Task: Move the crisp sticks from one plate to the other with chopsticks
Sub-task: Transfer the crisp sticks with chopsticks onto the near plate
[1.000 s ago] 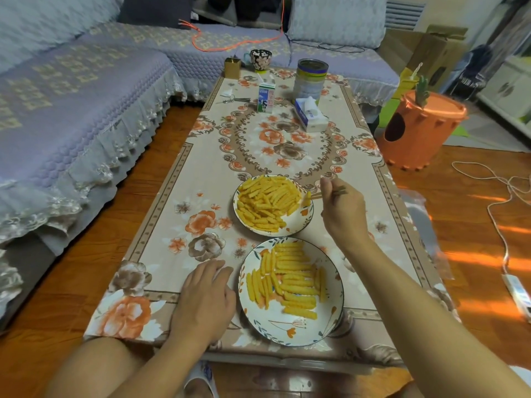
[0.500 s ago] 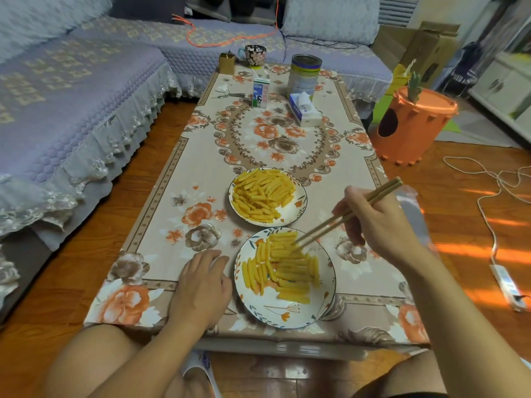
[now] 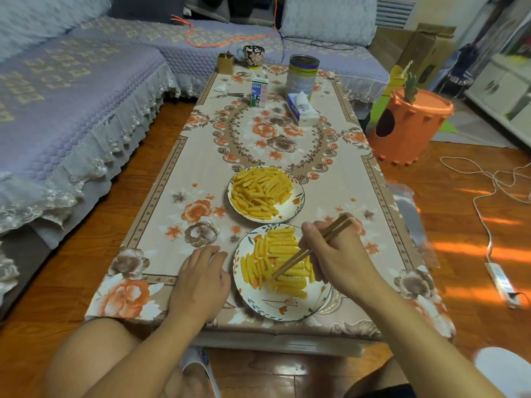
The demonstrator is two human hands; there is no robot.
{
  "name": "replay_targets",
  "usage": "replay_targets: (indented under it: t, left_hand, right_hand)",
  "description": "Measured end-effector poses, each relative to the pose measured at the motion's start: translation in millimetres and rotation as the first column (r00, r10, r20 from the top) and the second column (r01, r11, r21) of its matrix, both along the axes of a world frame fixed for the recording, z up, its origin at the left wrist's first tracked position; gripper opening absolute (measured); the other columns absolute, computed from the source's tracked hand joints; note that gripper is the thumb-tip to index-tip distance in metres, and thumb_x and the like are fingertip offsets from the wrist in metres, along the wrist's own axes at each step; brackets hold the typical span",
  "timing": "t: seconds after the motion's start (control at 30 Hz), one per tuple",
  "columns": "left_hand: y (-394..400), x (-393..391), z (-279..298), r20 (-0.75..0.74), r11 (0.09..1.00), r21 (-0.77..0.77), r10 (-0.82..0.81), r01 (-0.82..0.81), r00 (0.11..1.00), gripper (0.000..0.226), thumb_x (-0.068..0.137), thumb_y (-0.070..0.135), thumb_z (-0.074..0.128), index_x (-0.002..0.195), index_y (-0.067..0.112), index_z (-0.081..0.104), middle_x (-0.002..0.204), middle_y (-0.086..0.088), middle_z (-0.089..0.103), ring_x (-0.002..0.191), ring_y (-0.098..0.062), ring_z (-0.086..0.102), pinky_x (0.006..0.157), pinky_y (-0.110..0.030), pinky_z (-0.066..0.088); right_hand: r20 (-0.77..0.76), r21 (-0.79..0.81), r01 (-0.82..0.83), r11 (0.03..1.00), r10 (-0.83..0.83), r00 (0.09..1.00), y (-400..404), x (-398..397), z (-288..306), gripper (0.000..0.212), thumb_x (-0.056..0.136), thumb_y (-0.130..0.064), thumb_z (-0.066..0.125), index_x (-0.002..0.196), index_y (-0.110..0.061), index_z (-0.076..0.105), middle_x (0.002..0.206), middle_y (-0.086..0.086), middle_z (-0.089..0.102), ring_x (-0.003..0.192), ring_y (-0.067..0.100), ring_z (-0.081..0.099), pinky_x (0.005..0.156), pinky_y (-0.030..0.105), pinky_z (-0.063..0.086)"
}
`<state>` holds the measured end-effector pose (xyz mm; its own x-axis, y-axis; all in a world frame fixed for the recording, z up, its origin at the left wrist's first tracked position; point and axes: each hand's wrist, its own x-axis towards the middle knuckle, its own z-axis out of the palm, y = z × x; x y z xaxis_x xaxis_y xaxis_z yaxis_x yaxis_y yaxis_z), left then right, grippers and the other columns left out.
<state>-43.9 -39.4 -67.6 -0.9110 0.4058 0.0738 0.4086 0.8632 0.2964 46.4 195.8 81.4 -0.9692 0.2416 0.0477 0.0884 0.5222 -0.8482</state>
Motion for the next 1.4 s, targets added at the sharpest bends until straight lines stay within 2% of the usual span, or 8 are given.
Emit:
replay_targets:
  t: [0.3, 0.43, 0.57, 0.67, 0.83, 1.0, 1.17, 1.4]
  left_hand:
    - [-0.9, -0.5, -2.8, 0.010, 1.000, 0.000, -0.009, 0.009, 1.000, 0.047, 0.093, 0.029, 0.039, 0.130, 0.016, 0.066, 0.138, -0.003, 0.058, 0.131, -0.024, 0.050, 0.107, -0.045, 0.047]
    - [-0.1, -1.1, -2.5, 0.001, 1.000, 0.000, -0.006, 0.006, 1.000, 0.045, 0.093, 0.029, 0.041, 0.128, 0.016, 0.066, 0.136, -0.003, 0.060, 0.130, -0.024, 0.051, 0.106, -0.045, 0.048]
    - [-0.3, -1.6, -2.4, -0.012, 1.000, 0.003, -0.009, 0.009, 1.000, 0.048, 0.091, 0.030, 0.037, 0.125, 0.017, 0.068, 0.131, -0.003, 0.061, 0.125, -0.024, 0.054, 0.103, -0.044, 0.051]
    - [-0.5, -2.1, -3.4, -0.019, 1.000, 0.007, -0.011, 0.011, 1.000, 0.048, 0.091, 0.030, 0.037, 0.125, 0.017, 0.067, 0.131, -0.001, 0.060, 0.123, -0.023, 0.053, 0.102, -0.043, 0.051]
    - [-0.9, -2.1, -3.4, -0.036, 1.000, 0.007, -0.007, 0.007, 0.999, 0.046, 0.090, 0.030, 0.038, 0.122, 0.017, 0.069, 0.129, -0.002, 0.062, 0.121, -0.024, 0.055, 0.099, -0.043, 0.052]
    - [-0.8, -2.2, -2.9, -0.030, 1.000, -0.003, -0.012, 0.012, 0.999, 0.049, 0.090, 0.032, 0.035, 0.122, 0.017, 0.068, 0.129, -0.003, 0.061, 0.123, -0.024, 0.054, 0.101, -0.044, 0.051]
    - [-0.8, -2.2, -2.2, -0.026, 1.000, 0.004, -0.011, 0.011, 1.000, 0.049, 0.089, 0.031, 0.035, 0.121, 0.016, 0.069, 0.128, -0.003, 0.061, 0.121, -0.025, 0.054, 0.099, -0.044, 0.052]
    - [-1.4, -2.0, -2.4, -0.022, 1.000, 0.001, -0.013, 0.013, 1.000, 0.049, 0.089, 0.032, 0.035, 0.122, 0.016, 0.068, 0.130, -0.003, 0.060, 0.123, -0.025, 0.053, 0.099, -0.044, 0.051]
  right_hand:
    - [-0.119, -0.075, 0.190, 0.979, -0.198, 0.973, 27.8, -10.4, 25.0, 0.038, 0.107, -0.026, 0.051, 0.079, -0.008, 0.070, 0.048, 0.003, 0.054, 0.038, 0.015, 0.050, 0.042, 0.021, 0.038]
    - [-0.206, -0.124, 0.292, 0.948, -0.313, 0.927, 39.4, -46.4, 18.1, 0.041, 0.109, -0.031, 0.048, 0.086, -0.006, 0.071, 0.056, 0.008, 0.058, 0.042, 0.021, 0.057, 0.043, 0.032, 0.045]
    - [-0.188, -0.096, 0.246, 0.964, -0.260, 0.947, 32.1, -79.8, -10.7, 0.039, 0.108, -0.035, 0.048, 0.087, -0.012, 0.072, 0.055, 0.007, 0.061, 0.046, 0.025, 0.061, 0.050, 0.043, 0.051]
    - [-0.189, -0.019, 0.190, 0.982, -0.190, 0.963, 21.9, -93.3, -25.4, 0.037, 0.108, -0.033, 0.048, 0.086, -0.014, 0.072, 0.054, -0.005, 0.059, 0.052, 0.017, 0.059, 0.057, 0.037, 0.048]
    - [-0.196, 0.035, 0.155, 0.987, -0.146, 0.970, 15.9, -101.4, -37.2, 0.046, 0.108, -0.038, 0.047, 0.083, -0.004, 0.066, 0.062, 0.023, 0.058, 0.056, 0.040, 0.057, 0.058, 0.054, 0.050]
    - [-0.193, -0.007, 0.194, 0.981, -0.191, 0.962, 16.1, -96.6, -33.4, 0.046, 0.109, -0.039, 0.044, 0.085, -0.010, 0.070, 0.055, -0.005, 0.059, 0.054, 0.012, 0.059, 0.062, 0.038, 0.048]
    - [-0.169, -0.222, 0.270, 0.937, -0.310, 0.936, 24.6, -62.2, 6.3, 0.054, 0.110, -0.036, 0.041, 0.079, -0.001, 0.069, 0.053, 0.023, 0.058, 0.039, 0.024, 0.053, 0.043, 0.032, 0.043]
    - [0.083, -0.178, 0.179, 0.968, -0.167, 0.982, -1.7, -5.2, 7.0, 0.058, 0.109, -0.040, 0.039, 0.078, -0.001, 0.068, 0.049, 0.017, 0.060, 0.037, 0.024, 0.055, 0.041, 0.028, 0.043]
